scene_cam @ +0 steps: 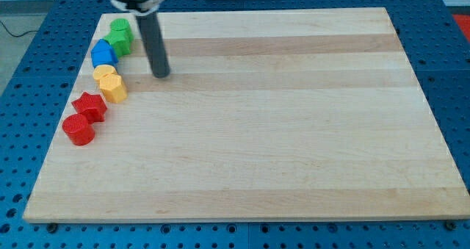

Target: Point your arm at the top center of the board

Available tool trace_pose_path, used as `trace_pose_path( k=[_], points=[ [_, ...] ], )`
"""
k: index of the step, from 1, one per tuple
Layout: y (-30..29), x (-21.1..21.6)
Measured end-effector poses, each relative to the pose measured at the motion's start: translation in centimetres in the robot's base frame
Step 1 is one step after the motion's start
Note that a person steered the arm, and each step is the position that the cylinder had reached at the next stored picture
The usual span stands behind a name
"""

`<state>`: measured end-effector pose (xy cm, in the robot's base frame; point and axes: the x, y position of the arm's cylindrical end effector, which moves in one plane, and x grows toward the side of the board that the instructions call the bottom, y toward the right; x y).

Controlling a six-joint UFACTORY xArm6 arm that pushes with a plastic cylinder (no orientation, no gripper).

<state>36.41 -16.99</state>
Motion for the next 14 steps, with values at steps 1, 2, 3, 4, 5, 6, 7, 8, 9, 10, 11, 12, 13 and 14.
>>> trace_pose_path(
  k=[1, 2, 3, 4, 5, 6, 7, 8, 9, 10, 11, 12, 13, 14],
  points=[
    [-4.2, 0.8],
    [-6.4, 2.4],
    [-5.8, 3.4],
    [-2.1, 3.3],
    [1.4, 3.0],
    [4.1, 2.4],
    [5.4, 7.2],
    [4.5, 16.6],
    [-3.4, 21.8],
    [-12.9, 21.8],
    [-13.4, 21.6],
    [-13.4, 21.2],
    [-10.8, 21.0],
    [-1.6, 19.4]
  ],
)
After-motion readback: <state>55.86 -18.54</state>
